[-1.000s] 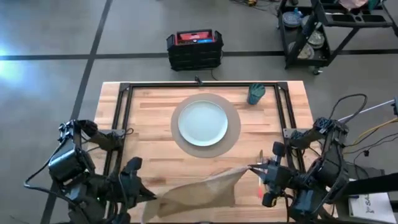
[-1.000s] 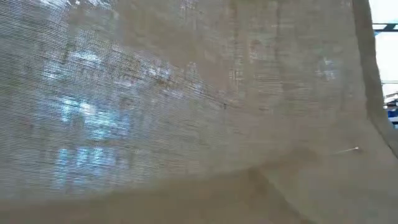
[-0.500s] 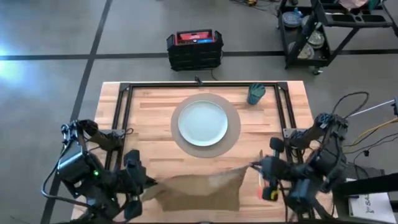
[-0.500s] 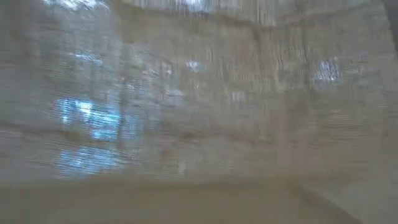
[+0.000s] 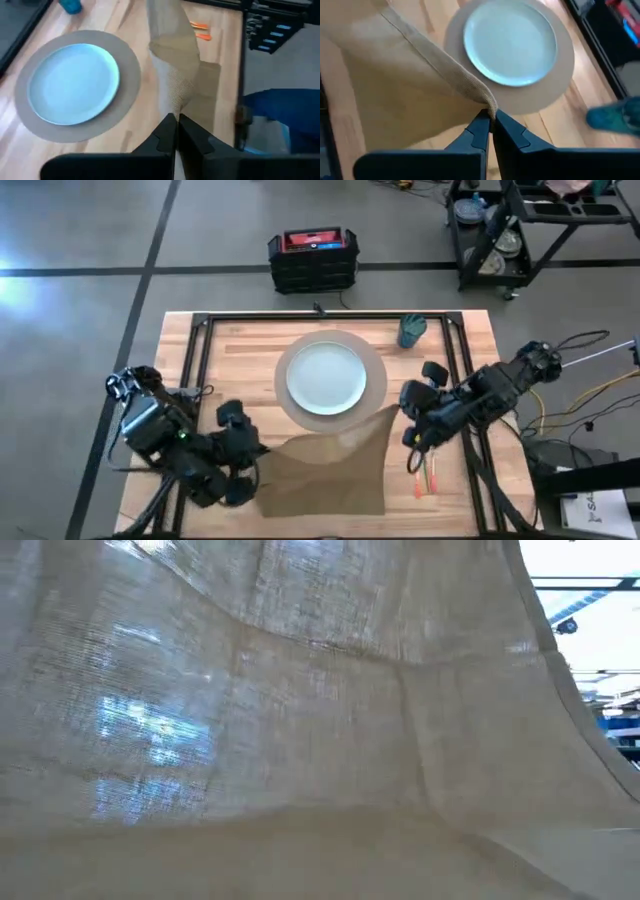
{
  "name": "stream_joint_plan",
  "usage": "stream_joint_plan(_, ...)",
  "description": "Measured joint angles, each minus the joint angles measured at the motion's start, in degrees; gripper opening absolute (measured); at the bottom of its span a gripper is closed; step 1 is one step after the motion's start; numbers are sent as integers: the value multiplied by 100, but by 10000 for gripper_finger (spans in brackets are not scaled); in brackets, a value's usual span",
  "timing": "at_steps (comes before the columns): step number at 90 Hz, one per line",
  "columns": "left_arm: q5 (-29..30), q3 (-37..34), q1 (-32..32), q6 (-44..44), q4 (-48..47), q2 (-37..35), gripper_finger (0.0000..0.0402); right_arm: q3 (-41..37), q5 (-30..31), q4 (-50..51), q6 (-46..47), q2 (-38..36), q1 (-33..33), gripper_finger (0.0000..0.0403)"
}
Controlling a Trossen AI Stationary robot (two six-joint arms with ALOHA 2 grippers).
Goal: Set table place
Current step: Fold the brown table napkin
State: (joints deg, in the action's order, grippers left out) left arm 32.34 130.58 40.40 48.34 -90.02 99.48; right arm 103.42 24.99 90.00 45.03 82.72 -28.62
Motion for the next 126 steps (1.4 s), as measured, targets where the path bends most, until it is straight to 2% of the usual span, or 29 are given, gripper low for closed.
stream_joint_plan(27,-134,0,-605,-147,0,-22,0,-1331,-701,5,865,-1283,66,0)
stream_joint_plan(45,-493,-203,-805,62,10,-26,0,-2033,-1276,4,1274,-1673,-67,0)
stream_joint_plan(70,-1249,-902,-690,825,0,-22,0,-1803,-1269,4,1603,-1293,-874,0)
stream_joint_plan(83,-1265,-1052,-556,1033,-2,-20,0,-1383,-904,2,1712,-1025,-1304,0)
stream_joint_plan(96,-1029,-1120,-477,1114,67,-22,0,-1027,-656,-4,1696,-806,-1425,0)
stream_joint_plan(109,-915,-1780,-441,961,1109,-33,0,-975,-592,4,1675,-536,-1425,0)
stream_joint_plan(126,-1385,-3255,-435,441,2672,205,0,-977,-586,1,1577,-122,-1425,0)
